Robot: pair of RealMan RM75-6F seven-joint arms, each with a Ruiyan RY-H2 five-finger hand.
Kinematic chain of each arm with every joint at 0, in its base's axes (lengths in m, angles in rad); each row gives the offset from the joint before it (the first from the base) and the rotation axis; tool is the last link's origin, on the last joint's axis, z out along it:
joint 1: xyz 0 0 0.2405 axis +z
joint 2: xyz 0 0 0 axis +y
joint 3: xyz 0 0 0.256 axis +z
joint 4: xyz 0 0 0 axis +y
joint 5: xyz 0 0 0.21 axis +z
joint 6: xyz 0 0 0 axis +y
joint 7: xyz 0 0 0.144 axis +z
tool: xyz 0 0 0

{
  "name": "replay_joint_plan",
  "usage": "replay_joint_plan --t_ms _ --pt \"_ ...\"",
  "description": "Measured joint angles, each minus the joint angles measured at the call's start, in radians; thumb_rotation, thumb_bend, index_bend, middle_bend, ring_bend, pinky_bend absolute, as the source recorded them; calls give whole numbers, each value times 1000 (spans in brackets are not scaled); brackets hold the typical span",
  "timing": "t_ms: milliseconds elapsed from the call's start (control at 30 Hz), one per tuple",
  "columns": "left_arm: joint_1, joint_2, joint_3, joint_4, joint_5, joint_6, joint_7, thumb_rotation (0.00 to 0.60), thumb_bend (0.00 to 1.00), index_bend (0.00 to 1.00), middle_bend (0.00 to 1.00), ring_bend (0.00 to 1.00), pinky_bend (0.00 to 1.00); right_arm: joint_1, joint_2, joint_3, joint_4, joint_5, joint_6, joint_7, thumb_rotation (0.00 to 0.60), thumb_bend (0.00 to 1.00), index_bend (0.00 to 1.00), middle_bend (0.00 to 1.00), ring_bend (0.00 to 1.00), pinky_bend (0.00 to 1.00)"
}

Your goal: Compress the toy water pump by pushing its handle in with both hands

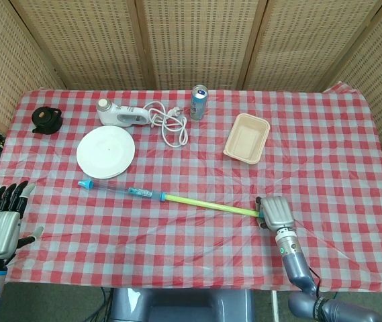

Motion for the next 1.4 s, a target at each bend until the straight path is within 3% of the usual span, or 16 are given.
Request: replay_joint_plan --t_ms 567,900,1400 --pt "-2 1 -1 -1 -4 -6 -6 600 194 0 0 0 0 -3 35 1 -61 -44 36 44 600 527 777 1000 949 487" --pt "-9 5 -7 -10 -22 -24 -15 600 194 0 0 0 0 8 109 20 -161 -115 24 195 600 524 806 1000 949 487" --pt "-74 64 -72 -138 -88 -81 75 600 195 0 0 0 0 55 233 84 -271 -107 -37 303 600 523 816 1000 949 487"
